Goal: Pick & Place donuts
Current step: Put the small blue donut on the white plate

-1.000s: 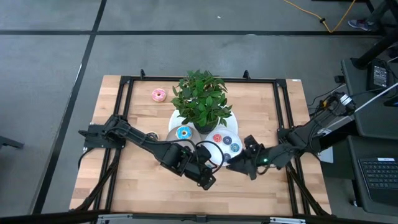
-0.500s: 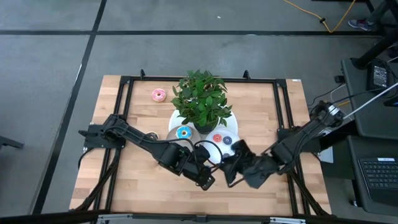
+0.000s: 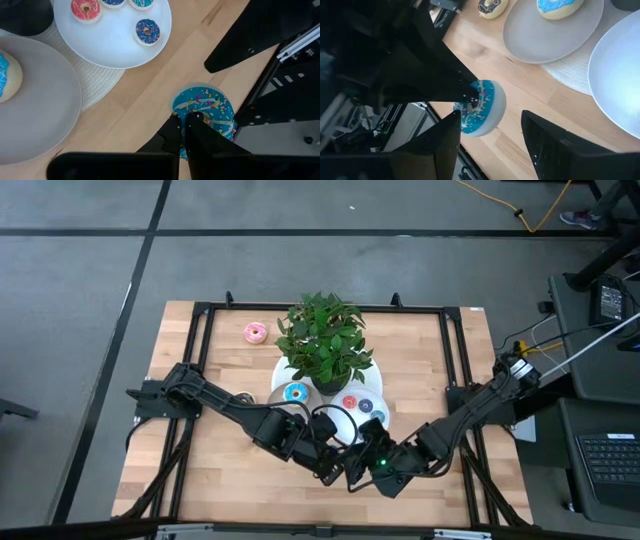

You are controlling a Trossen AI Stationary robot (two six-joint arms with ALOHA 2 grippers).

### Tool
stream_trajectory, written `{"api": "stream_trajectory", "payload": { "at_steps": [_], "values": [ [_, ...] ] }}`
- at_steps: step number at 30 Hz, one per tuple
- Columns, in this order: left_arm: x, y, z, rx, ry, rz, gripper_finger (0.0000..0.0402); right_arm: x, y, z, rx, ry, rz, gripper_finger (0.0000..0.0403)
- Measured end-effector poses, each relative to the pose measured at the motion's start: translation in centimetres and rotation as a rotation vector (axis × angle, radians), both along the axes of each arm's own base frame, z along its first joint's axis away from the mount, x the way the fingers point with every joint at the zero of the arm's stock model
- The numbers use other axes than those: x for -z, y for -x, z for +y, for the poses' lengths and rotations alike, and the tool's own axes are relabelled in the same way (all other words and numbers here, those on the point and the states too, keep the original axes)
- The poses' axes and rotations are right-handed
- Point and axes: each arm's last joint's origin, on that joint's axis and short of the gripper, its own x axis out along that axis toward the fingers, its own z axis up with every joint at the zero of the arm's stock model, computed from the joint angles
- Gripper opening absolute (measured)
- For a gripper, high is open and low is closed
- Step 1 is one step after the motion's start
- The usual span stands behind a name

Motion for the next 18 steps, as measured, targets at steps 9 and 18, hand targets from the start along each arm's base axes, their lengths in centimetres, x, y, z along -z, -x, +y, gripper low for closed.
{"api": "stream_trajectory", "payload": {
  "at_steps": [9, 18],
  "values": [
    [0.01, 0.01, 0.00, 0.022, -0.014, 0.003, 0.0008, -0.04, 0.03, 0.05, -0.025, -0.015, 0.012, 0.0209],
    [0.00, 0.06, -0.23, 0.105, -0.061, 0.005, 0.0008, -0.20, -0.22, -0.02, -0.049, 0.014, -0.004, 0.0209]
  ]
}}
